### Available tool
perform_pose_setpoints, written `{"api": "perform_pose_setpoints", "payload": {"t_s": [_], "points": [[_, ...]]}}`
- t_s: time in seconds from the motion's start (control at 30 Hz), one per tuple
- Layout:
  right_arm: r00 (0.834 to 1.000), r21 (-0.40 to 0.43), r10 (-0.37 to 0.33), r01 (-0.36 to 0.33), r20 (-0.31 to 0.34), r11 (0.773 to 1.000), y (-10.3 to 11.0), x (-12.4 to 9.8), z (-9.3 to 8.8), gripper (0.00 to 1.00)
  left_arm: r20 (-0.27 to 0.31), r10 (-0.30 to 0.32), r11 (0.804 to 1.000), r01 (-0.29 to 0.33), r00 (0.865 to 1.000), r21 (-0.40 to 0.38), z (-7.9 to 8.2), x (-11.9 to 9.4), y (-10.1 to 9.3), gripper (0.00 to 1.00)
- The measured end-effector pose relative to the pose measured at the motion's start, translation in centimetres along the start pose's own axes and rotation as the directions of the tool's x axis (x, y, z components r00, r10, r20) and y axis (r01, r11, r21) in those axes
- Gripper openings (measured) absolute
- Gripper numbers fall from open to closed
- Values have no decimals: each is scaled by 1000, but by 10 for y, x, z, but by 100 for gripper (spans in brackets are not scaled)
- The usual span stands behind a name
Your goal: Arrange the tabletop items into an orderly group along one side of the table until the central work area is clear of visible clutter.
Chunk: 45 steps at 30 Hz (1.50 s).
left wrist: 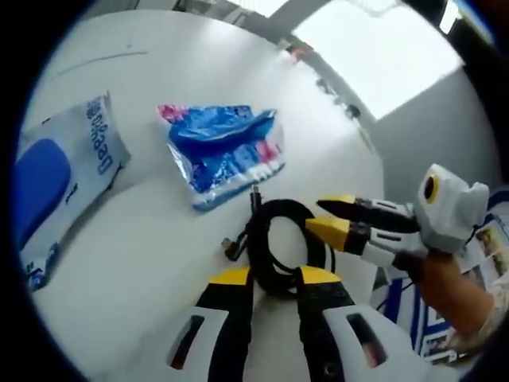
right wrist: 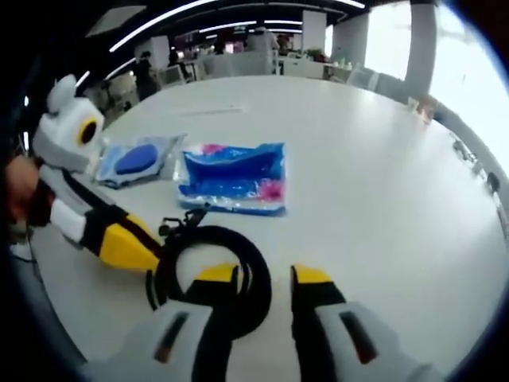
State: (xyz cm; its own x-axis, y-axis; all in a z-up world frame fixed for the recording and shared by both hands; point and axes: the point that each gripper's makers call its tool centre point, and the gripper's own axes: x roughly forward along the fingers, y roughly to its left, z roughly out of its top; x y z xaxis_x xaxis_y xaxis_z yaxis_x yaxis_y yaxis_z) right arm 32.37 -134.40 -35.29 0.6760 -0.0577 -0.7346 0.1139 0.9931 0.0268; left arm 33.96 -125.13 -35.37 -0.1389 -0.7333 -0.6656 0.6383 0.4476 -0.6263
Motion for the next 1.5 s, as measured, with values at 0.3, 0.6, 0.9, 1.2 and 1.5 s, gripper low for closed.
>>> {"api": "perform_pose_setpoints", "payload": {"t_s": [0.3, 0.6, 0.9, 1.2, 1.5], "points": [[998, 6, -13, 12, 69, 1000, -3, -9, 21, 28, 13, 6, 1000, -6, 1000, 30, 1, -5, -1, 23], [992, 5, -7, 6, 125, 1000, 1, -16, 38, 31, 48, 11, 998, -14, 999, 57, 10, -15, -2, 29], [990, -3, 4, -4, 143, 1000, 6, -20, 47, 33, 72, 8, 996, -15, 997, 85, 15, -22, -4, 33], [985, -10, 9, -7, 170, 1000, 9, -26, 60, 34, 97, 15, 989, -29, 995, 142, 22, -35, -5, 42], [982, -20, 17, -13, 187, 1000, 12, -32, 69, 34, 139, 17, 986, -40, 990, 163, 34, -48, -5, 44]]}}
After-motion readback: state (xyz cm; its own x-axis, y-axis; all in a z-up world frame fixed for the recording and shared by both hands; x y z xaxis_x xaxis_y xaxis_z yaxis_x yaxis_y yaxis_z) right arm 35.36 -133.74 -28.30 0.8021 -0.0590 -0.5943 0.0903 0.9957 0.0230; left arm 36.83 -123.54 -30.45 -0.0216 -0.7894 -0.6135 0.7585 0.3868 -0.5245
